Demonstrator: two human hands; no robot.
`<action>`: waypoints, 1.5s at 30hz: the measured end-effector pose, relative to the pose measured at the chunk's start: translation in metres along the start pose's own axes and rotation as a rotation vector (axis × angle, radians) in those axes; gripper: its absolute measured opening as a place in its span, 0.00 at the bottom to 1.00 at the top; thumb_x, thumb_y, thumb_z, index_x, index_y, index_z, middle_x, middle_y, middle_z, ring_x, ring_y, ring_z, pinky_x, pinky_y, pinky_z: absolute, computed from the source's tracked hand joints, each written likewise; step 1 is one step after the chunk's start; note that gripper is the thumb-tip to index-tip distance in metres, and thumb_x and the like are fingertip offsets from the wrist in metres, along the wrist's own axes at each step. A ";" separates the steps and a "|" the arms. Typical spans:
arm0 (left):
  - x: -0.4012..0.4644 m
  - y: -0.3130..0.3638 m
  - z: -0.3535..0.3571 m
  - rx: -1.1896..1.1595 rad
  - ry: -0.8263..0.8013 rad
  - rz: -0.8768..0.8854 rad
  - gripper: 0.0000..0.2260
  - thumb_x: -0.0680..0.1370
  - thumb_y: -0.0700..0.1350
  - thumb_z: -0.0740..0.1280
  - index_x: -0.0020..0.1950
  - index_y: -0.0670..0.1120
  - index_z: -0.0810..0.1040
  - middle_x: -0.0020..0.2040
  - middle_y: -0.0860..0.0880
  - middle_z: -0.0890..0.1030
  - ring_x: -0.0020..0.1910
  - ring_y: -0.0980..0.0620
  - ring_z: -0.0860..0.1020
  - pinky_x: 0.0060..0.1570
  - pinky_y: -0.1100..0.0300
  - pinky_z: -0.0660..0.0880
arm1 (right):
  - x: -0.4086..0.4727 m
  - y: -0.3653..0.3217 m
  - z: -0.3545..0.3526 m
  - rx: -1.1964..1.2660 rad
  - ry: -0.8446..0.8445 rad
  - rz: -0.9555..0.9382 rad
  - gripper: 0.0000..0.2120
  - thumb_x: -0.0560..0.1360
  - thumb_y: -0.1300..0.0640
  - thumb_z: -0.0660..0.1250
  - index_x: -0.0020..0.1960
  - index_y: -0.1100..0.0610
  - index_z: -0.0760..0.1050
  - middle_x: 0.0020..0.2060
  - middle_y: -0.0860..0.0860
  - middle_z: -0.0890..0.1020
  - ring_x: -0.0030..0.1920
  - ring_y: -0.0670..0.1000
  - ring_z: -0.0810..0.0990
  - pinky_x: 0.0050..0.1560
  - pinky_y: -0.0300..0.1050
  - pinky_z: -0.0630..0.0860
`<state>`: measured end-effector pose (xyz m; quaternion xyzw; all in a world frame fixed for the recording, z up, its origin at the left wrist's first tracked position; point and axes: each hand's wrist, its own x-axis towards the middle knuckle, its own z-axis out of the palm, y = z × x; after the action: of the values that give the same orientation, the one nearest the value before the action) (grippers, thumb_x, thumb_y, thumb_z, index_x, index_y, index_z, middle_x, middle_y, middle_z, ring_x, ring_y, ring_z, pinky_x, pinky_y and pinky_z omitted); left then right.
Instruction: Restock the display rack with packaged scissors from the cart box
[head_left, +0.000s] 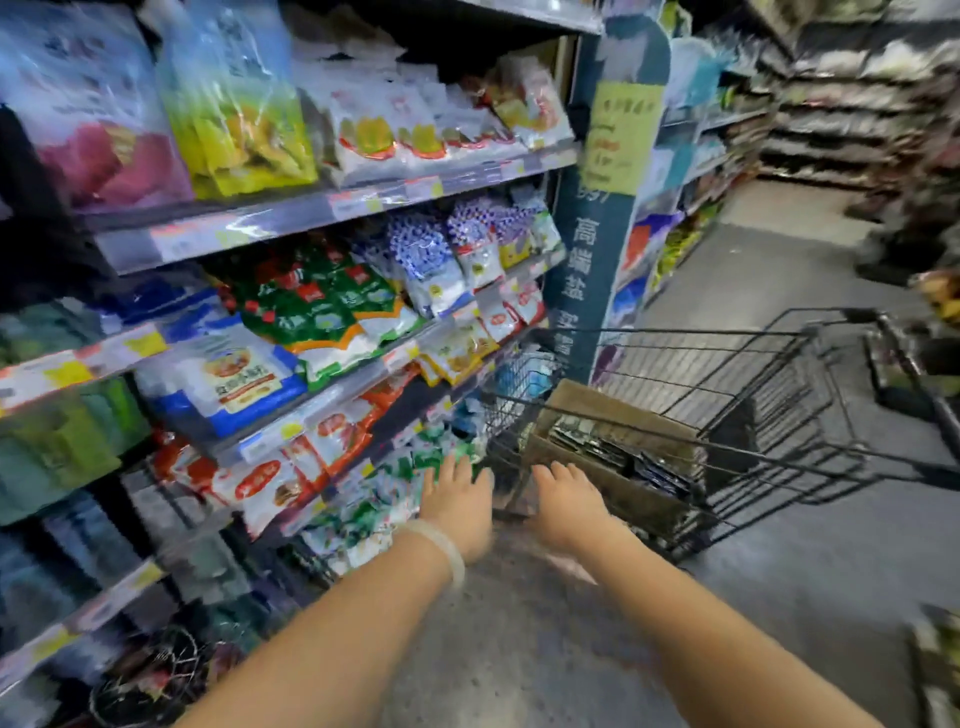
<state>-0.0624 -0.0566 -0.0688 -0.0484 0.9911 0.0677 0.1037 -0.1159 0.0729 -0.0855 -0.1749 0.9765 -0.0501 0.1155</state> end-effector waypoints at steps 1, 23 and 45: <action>0.010 0.015 0.000 0.009 0.001 0.029 0.30 0.77 0.48 0.63 0.76 0.46 0.54 0.78 0.41 0.49 0.77 0.42 0.45 0.75 0.45 0.46 | 0.001 0.016 -0.001 0.006 0.012 0.033 0.29 0.74 0.50 0.64 0.71 0.58 0.58 0.68 0.57 0.66 0.72 0.59 0.60 0.71 0.53 0.62; 0.308 0.145 -0.051 0.048 -0.046 0.344 0.32 0.78 0.46 0.64 0.77 0.46 0.51 0.78 0.42 0.47 0.77 0.43 0.44 0.75 0.46 0.45 | 0.208 0.191 -0.073 0.099 0.057 0.339 0.31 0.74 0.50 0.65 0.72 0.57 0.57 0.72 0.56 0.62 0.73 0.59 0.57 0.73 0.53 0.58; 0.504 0.208 -0.036 0.048 -0.186 0.303 0.32 0.77 0.46 0.65 0.77 0.47 0.52 0.78 0.43 0.47 0.77 0.43 0.43 0.75 0.45 0.44 | 0.376 0.317 -0.073 0.096 -0.068 0.357 0.30 0.72 0.51 0.67 0.69 0.57 0.61 0.67 0.56 0.67 0.69 0.57 0.63 0.70 0.50 0.62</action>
<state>-0.5835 0.1017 -0.1150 0.1103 0.9746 0.0632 0.1846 -0.5816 0.2403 -0.1375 0.0053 0.9840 -0.0695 0.1639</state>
